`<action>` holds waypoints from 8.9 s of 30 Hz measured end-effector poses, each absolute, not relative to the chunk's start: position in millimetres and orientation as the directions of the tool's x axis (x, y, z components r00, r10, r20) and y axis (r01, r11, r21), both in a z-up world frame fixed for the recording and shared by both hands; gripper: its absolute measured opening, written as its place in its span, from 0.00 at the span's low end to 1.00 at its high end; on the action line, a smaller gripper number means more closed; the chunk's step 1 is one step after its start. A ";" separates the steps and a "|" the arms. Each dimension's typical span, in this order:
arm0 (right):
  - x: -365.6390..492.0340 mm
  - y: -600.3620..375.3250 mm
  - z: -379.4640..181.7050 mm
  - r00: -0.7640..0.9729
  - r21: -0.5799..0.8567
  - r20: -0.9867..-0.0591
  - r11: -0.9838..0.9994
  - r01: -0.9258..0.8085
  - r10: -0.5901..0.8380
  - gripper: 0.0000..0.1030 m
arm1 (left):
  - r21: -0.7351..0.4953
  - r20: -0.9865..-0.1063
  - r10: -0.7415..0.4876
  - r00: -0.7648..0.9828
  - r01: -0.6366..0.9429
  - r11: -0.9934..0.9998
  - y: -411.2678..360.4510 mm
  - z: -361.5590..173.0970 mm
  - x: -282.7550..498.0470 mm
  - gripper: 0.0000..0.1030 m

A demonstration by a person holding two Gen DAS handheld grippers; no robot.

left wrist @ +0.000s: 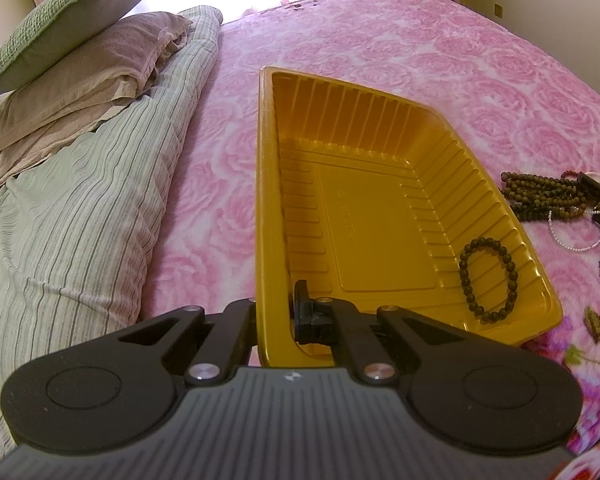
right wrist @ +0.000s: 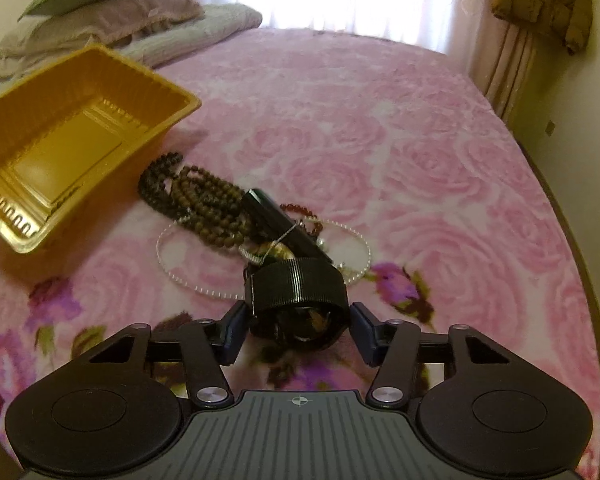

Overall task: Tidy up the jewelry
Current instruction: 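Close the right gripper on the black leather watch strap, then carry the watch into the yellow tray and open the right gripper, then grasp the small black pendant with gold ring using the right gripper, then carry the pendant into the yellow tray and open the right gripper, then move the right gripper back toward the black tube and pearl necklace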

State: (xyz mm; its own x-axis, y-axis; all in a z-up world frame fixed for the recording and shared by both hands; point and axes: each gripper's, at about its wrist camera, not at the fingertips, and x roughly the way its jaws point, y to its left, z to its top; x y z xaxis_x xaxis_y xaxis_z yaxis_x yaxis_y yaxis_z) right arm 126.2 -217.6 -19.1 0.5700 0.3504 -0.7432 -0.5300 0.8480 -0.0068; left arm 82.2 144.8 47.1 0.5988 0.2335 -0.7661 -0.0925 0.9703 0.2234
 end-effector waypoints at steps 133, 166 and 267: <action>111.2 -207.4 -22.4 0.641 0.141 -0.667 0.909 -0.391 0.380 0.51 | 0.219 -0.766 0.215 0.606 -0.068 0.973 145.2 42.8 83.8 0.02; 100.8 -237.1 25.0 0.647 0.193 -0.664 0.922 -0.336 0.374 0.24 | 0.215 -0.763 0.215 0.610 -0.074 0.974 145.3 44.2 82.5 0.02; 150.7 -206.3 -4.6 0.693 0.228 -0.626 0.934 -0.276 0.358 0.48 | 0.215 -0.760 0.207 0.616 -0.063 0.975 148.4 44.8 83.0 0.02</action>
